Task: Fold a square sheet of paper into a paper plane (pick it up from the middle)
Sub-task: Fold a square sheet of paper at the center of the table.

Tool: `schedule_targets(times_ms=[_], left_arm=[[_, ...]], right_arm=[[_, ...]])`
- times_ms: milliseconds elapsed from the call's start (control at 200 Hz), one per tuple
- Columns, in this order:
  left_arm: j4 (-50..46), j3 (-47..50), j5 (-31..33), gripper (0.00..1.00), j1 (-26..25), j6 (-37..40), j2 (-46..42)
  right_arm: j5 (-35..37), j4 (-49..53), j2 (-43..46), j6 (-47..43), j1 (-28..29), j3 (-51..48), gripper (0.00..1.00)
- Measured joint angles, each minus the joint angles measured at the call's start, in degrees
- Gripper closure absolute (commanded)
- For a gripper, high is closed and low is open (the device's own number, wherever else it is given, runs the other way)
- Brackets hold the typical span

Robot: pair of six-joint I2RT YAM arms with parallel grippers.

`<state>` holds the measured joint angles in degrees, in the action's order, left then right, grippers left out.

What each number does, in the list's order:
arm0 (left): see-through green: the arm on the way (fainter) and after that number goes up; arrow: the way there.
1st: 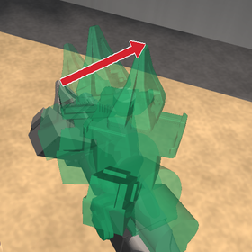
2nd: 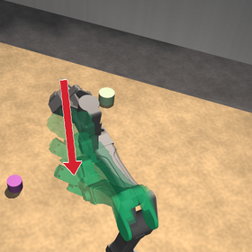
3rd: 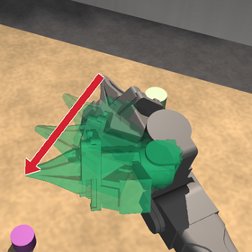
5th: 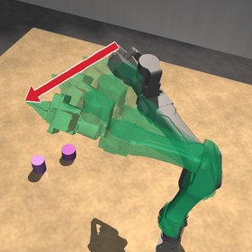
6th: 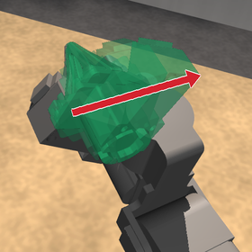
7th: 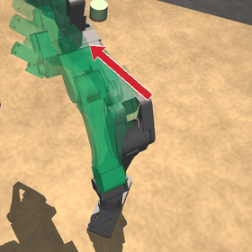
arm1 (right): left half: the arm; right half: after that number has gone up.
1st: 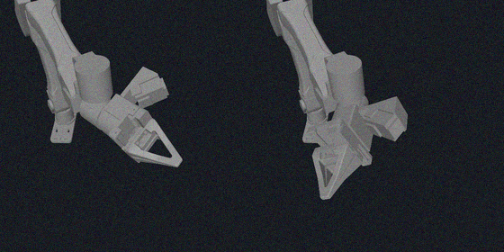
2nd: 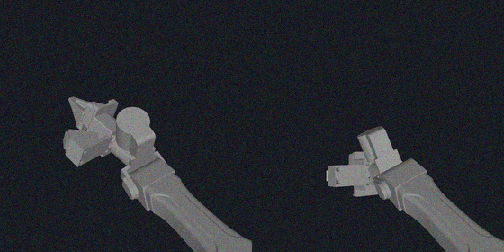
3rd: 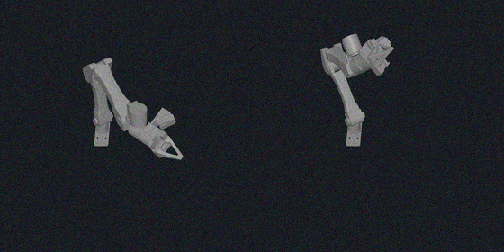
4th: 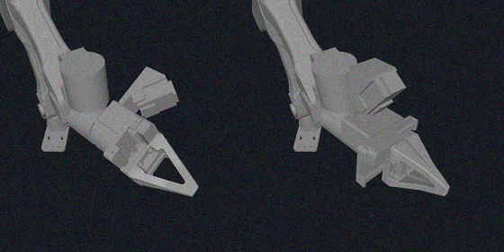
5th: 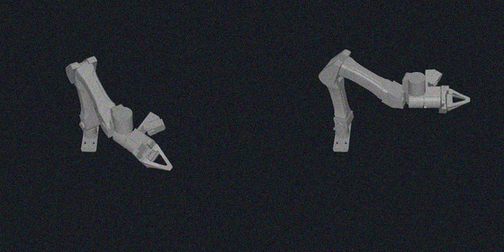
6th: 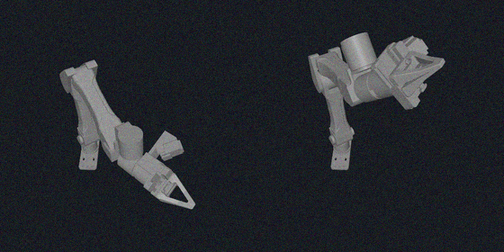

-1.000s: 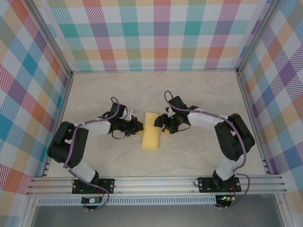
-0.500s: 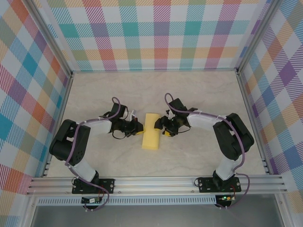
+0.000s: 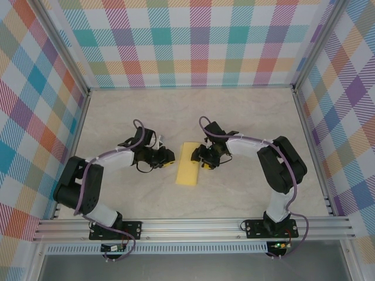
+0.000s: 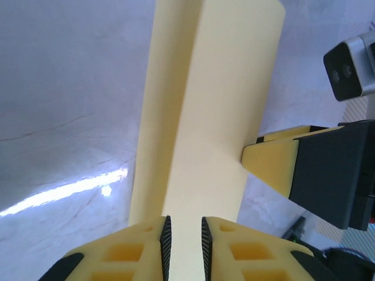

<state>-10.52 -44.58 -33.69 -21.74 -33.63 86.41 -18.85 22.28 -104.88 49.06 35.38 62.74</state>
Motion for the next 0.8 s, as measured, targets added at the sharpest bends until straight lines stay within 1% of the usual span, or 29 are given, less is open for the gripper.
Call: schedule_targets(times_ms=[160,325,505,800], left_arm=[[-5.2,0.0,8.8,0.72,0.0,0.0,-9.5],[-8.0,0.1,14.0,0.71,0.0,0.0,-13.7],[-9.4,0.3,16.3,0.7,0.0,0.0,-13.8],[-9.4,0.3,16.5,0.69,0.0,0.0,-13.8]], right_arm=[[1.8,2.4,-1.9,0.0,0.4,2.0,0.44],[3.0,5.9,-3.4,-1.0,1.3,5.4,0.42],[3.5,9.0,-4.6,-3.3,2.2,7.8,0.41],[4.5,13.7,-7.0,-6.3,2.9,11.4,0.4]])
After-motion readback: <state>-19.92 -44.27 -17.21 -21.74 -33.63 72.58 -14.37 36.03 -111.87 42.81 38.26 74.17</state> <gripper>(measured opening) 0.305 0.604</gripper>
